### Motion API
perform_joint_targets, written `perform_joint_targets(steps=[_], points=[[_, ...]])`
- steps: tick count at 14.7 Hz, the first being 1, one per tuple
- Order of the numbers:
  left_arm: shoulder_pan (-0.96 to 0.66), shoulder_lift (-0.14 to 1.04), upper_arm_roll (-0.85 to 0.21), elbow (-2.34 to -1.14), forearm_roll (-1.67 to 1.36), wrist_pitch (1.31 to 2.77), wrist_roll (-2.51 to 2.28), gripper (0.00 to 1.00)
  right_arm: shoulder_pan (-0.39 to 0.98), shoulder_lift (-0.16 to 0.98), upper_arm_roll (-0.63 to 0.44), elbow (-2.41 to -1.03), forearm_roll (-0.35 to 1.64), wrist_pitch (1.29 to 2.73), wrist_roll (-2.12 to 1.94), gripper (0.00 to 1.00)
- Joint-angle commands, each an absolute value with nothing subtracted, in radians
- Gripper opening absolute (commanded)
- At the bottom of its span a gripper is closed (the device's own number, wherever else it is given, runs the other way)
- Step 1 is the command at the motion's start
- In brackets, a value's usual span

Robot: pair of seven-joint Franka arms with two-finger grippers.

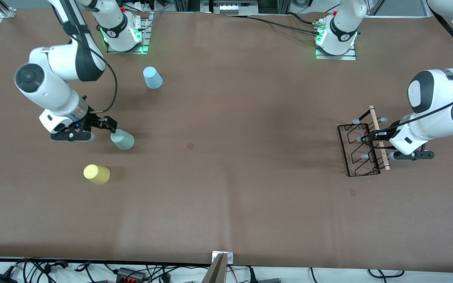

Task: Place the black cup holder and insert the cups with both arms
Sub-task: 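Grasp the rack handle with the left gripper while the right gripper grips the teal cup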

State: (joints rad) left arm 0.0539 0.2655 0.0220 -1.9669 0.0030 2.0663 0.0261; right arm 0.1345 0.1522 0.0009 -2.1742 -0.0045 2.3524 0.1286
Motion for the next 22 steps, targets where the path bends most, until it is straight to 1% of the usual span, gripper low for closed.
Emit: perform_joint_targets(steps=[1, 2, 3, 4, 5, 7, 9, 12, 13, 14, 16, 18, 20, 22], points=[[0.057, 0.241, 0.017, -1.993, 0.018, 2.082, 0.037, 0.29, 0.143, 0.192, -0.002, -2.175, 0.003, 2.394, 0.106, 1.0], [0.057, 0.241, 0.017, -1.991, 0.018, 2.082, 0.037, 0.19, 0.144, 0.196, -0.003, -2.177, 0.005, 2.398, 0.106, 1.0], [0.057, 0.239, 0.015, -1.99, 0.018, 2.08, 0.035, 0.12, 0.143, 0.198, -0.002, -2.177, 0.006, 2.398, 0.107, 1.0], [0.057, 0.239, 0.014, -1.987, 0.018, 2.079, 0.035, 0.05, 0.143, 0.198, -0.003, -2.177, 0.006, 2.396, 0.107, 1.0], [0.057, 0.239, 0.014, -1.982, 0.018, 2.079, 0.035, 0.01, 0.143, 0.201, -0.002, -2.177, 0.006, 2.393, 0.11, 1.0], [0.049, 0.229, 0.009, -1.961, 0.018, 2.063, 0.032, 0.01, 0.143, 0.202, -0.002, -2.177, 0.008, 2.391, 0.113, 1.0], [0.043, 0.224, -0.003, -1.906, 0.018, 2.002, 0.031, 0.01, 0.141, 0.207, -0.002, -2.172, 0.008, 2.391, 0.12, 1.0], [0.041, 0.224, -0.081, -1.757, 0.018, 1.82, 0.021, 0.01, 0.14, 0.207, -0.003, -2.171, 0.008, 2.39, 0.123, 1.0], [0.041, 0.227, -0.118, -1.721, 0.012, 1.765, 0.018, 0.01, 0.137, 0.209, -0.003, -2.171, 0.008, 2.39, 0.123, 1.0], [0.034, 0.229, -0.171, -1.701, 0.011, 1.743, 0.005, 0.01, 0.137, 0.212, -0.005, -2.171, 0.009, 2.391, 0.123, 1.0], [0.017, 0.235, -0.254, -1.686, 0.008, 1.738, -0.015, 0.01, 0.141, 0.216, -0.003, -2.172, 0.026, 2.396, 0.146, 1.0], [-0.04, 0.251, -0.314, -1.658, 0.0, 1.74, -0.081, 0.01, 0.149, 0.232, -0.005, -2.172, 0.083, 2.41, 0.172, 1.0], [-0.159, 0.308, -0.33, -1.599, 0.0, 1.747, -0.232, 0.01, 0.159, 0.241, -0.005, -2.18, 0.094, 2.422, 0.172, 1.0], [-0.276, 0.397, -0.33, -1.525, 0.0, 1.749, -0.45, 0.01, 0.163, 0.244, -0.006, -2.189, 0.094, 2.427, 0.172, 1.0]])
